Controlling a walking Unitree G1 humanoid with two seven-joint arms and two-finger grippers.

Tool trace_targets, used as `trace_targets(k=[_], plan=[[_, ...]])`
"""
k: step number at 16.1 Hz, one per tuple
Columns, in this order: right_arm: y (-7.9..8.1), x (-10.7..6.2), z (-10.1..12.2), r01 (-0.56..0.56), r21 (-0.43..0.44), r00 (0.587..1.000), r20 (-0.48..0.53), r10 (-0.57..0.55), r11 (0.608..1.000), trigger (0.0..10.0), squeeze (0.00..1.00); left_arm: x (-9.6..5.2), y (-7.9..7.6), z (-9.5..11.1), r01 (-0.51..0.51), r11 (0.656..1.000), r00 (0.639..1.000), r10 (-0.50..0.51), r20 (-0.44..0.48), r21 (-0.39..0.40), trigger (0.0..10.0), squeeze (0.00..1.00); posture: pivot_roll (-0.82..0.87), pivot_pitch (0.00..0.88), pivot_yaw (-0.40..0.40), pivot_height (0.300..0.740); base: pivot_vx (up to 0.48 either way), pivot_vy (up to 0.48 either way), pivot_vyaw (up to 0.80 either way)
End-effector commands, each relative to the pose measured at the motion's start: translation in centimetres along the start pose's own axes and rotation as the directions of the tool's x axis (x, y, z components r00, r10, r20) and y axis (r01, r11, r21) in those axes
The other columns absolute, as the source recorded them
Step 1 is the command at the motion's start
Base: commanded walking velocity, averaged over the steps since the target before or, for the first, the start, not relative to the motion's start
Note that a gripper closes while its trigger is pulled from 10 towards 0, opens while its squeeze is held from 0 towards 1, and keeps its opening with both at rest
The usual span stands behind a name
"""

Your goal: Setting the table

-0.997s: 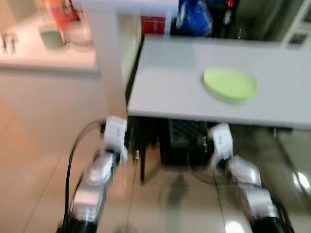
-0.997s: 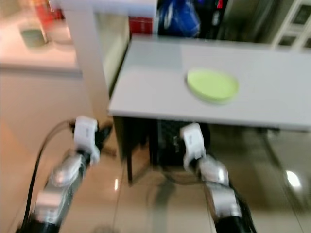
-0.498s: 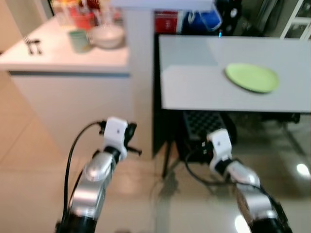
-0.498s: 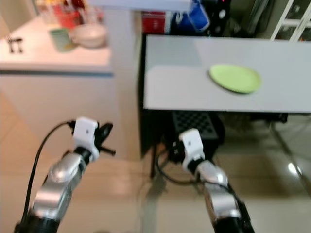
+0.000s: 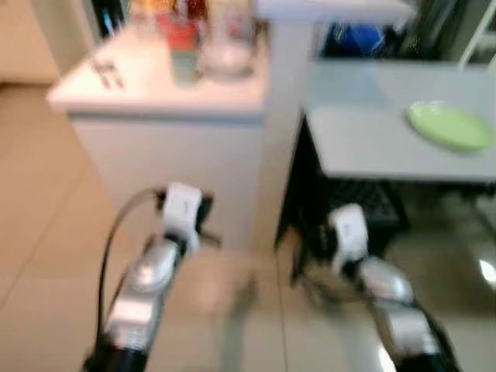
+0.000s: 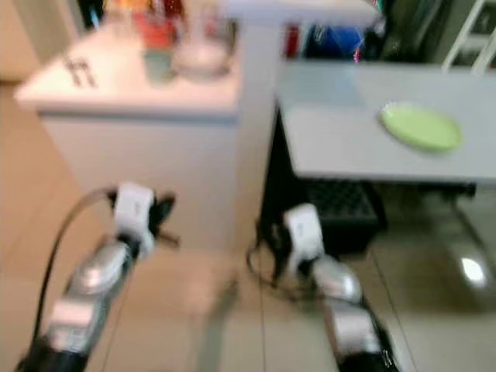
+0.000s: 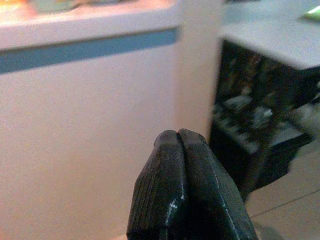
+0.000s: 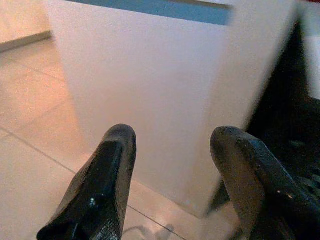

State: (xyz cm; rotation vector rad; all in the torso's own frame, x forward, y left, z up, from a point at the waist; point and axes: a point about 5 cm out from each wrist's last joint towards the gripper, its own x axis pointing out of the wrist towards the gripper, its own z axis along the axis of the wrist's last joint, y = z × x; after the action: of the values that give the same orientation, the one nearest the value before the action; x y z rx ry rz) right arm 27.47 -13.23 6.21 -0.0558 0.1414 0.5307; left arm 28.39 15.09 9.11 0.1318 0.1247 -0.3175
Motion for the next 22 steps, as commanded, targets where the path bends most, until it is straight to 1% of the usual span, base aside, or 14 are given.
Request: trace_targets(k=[1, 3, 6, 10, 11, 12, 13, 16, 22], plan=[[-0.8, -0.3, 0.2, 0.018, -0.013, 1.0, 0.0, -0.018, 1.0, 10.0, 0.0, 0.3, -0.1, 0.5, -0.005, 1.0, 1.0, 0.005, 0.011, 0.009, 10.0, 0.0, 0.08, 0.0, -0.015, 0.74, 0.45, 0.0, 0.0], [-0.7, -0.2, 0.2, 0.016, -0.013, 1.0, 0.0, -0.016, 1.0, 10.0, 0.0, 0.3, 0.0, 0.5, -0.014, 1.0, 1.0, 0.014, 0.011, 0.023, 10.0, 0.0, 0.08, 0.0, -0.014, 0.74, 0.469, 0.0, 0.0], [-0.5, -0.1, 0.1, 0.011, -0.011, 1.0, -0.002, -0.011, 1.0, 10.0, 0.0, 0.4, -0.1, 0.6, 0.003, 0.999, 1.0, -0.003, 0.009, 0.034, 10.0, 0.0, 0.09, 0.0, -0.014, 0.74, 0.48, 0.0, 0.0], [-0.4, 0.0, 0.1, 0.005, -0.01, 1.0, 0.0, -0.005, 1.0, 10.0, 0.0, 0.4, 0.0, 0.7, -0.006, 1.0, 1.0, 0.006, 0.016, 0.016, 10.0, 0.0, 0.09, 0.0, -0.013, 0.74, 0.48, 0.0, 0.0], [-0.5, 0.0, 0.0, 0.005, -0.011, 1.0, -0.002, -0.005, 1.0, 10.0, 0.0, 0.3, 0.0, 0.9, -0.007, 1.0, 0.999, 0.006, 0.031, 0.006, 10.0, 0.0, 0.1, 0.0, -0.015, 0.74, 0.48, 0.0, 0.0], [-0.6, 0.0, 0.0, 0.006, -0.011, 1.0, -0.003, -0.006, 1.0, 10.0, 0.0, 0.3, 0.0, 1.1, -0.005, 1.0, 0.999, 0.004, 0.037, 0.012, 10.0, 0.0, 0.1, 0.0, -0.015, 0.74, 0.48, 0.0, 0.0], [-0.6, 0.0, 0.0, 0.006, -0.011, 1.0, -0.003, -0.006, 1.0, 10.0, 0.0, 0.3, -0.1, 1.1, -0.005, 1.0, 0.999, 0.004, 0.044, 0.007, 10.0, 0.0, 0.1, 0.0, -0.015, 0.74, 0.0, 0.0, 0.0], [-0.8, 0.2, 0.4, 0.013, -0.035, 1.0, 0.029, -0.012, 0.999, 10.0, 0.0, 0.2, 0.2, 1.6, -0.019, 0.999, 0.997, 0.016, 0.073, 0.041, 10.0, 0.0, 0.11, 0.0, -0.016, 0.74, 0.0, 0.0, 0.0], [-0.6, 0.4, 0.5, 0.003, -0.026, 0.999, 0.038, -0.002, 1.0, 10.0, 0.0, 0.3, 0.4, 1.6, -0.015, 0.998, 0.998, 0.011, 0.068, 0.06, 10.0, 0.0, 0.11, 0.0, -0.015, 0.74, 0.0, 0.0, 0.0]])
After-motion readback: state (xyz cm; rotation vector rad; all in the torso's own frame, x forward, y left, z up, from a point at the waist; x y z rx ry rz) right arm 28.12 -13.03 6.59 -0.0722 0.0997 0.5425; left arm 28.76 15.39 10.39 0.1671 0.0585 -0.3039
